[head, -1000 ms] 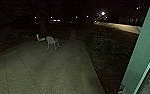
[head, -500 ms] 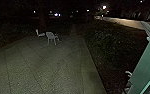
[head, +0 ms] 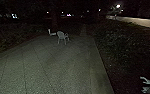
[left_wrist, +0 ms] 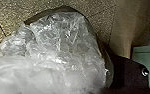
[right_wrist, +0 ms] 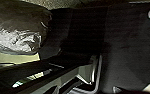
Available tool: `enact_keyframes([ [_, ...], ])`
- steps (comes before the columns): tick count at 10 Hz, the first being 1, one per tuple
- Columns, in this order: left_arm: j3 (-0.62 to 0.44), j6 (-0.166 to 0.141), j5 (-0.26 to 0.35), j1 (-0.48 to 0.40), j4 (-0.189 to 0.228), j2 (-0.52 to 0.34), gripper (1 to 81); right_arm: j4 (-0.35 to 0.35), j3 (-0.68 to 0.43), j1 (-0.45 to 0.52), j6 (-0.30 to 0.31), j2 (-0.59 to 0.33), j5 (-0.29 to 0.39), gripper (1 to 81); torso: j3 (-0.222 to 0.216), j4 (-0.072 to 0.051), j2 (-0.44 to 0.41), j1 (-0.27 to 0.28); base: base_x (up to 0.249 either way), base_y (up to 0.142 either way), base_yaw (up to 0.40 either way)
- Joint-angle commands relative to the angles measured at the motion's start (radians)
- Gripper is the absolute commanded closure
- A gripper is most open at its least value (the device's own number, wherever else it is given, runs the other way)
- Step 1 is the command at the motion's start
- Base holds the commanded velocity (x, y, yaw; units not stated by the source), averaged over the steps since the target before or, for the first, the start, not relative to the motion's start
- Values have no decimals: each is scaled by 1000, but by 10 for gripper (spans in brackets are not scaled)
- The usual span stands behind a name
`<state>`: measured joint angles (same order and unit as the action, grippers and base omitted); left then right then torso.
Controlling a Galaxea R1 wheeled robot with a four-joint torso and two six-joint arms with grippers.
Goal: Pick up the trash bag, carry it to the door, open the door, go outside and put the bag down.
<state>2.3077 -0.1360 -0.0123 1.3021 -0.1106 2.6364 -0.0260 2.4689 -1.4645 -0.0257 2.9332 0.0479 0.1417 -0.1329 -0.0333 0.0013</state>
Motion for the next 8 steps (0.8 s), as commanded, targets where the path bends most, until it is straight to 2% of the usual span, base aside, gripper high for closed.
enact_keyframes([
  [1, 9, -2, 103, -146, -49, -71, 811, -2, -6, 29, -2, 22, 66, 10, 36, 1, 0, 0, 0, 0, 0],
  [2, 10, -2, 132, -184, -63, -88, 811, -2, -6, 28, -2, 23, 66, 10, 73, -15, 0, 0, 0, 0, 0],
  [3, 21, -2, 159, -220, -70, -94, 811, -2, -2, 25, -3, 25, 64, 10, 99, -21, 0, 0, 0, 0, 0],
  [4, 38, -2, 184, -255, -73, -94, 811, -2, -2, 22, -6, 25, 66, 10, 123, -22, 0, 0, 0, 0, 0],
  [8, 107, -2, 236, -349, -107, -87, 811, 0, -1, 17, -10, 25, 66, 10, 262, -22, 1, 0, 0, 0, 0],
])
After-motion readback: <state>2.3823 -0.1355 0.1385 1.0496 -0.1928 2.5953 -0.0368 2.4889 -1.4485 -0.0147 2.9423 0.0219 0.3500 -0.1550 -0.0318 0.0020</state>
